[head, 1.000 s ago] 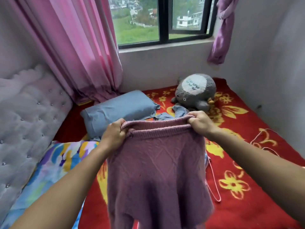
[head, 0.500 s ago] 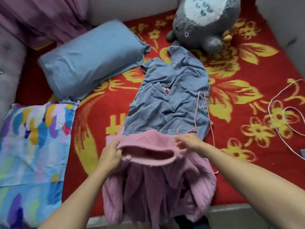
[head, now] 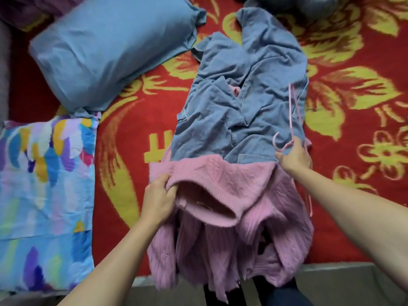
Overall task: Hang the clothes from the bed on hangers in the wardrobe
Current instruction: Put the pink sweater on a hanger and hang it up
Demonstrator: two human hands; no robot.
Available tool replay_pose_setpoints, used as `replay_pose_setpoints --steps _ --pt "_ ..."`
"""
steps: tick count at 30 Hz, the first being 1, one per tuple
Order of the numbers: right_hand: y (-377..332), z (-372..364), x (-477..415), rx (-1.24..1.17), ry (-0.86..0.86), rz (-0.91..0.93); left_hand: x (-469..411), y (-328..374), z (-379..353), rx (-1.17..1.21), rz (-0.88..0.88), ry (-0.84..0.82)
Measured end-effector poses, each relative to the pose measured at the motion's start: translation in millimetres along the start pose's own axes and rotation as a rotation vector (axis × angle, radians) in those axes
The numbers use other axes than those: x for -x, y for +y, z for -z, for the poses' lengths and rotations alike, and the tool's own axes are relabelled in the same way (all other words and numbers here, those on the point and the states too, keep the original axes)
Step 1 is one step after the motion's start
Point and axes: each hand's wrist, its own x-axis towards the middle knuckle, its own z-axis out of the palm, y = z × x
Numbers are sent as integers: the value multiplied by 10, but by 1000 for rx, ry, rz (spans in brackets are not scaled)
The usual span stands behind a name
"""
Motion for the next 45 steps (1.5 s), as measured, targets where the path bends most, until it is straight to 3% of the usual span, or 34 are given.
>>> replay_pose_setpoints --steps 4,7,11,15,19,22,26,29,31,36,39,45 --pt "-356 539 465 48 172 136 -262 96 106 -87 53 -73" --pt "-491 822 829 -38 298 345 -479 182 146 -165 41 -118" --pt "-459 1017 1264 -195 190 644 -658 291 174 -237 122 -165" --pt "-351 1126 1641 -225 155 703 -803 344 232 -211 196 -169" --pt "-143 1125 1714 -53 201 605 -788 420 315 -141 193 -139" --pt "-149 982 1693 38 202 528 -688 475 308 -127 40 -134" --pt "-582 512 1526 -157 -47 593 -523 485 139 -112 -213 -205" --pt "-800 117 1483 -341 -278 576 -503 301 44 -106 -223 -233" --pt "-663 33 1424 -338 -329 532 -523 101 16 -121 -197 -219" --pt "347 322 1180 -16 -33 285 -644 -174 -112 2 -80 -110" --pt "517 327 1125 -135 104 218 -656 -48 -315 53 -97 -100" --pt "28 -297 1225 -343 104 267 -812 152 -470 322 -18 -29"
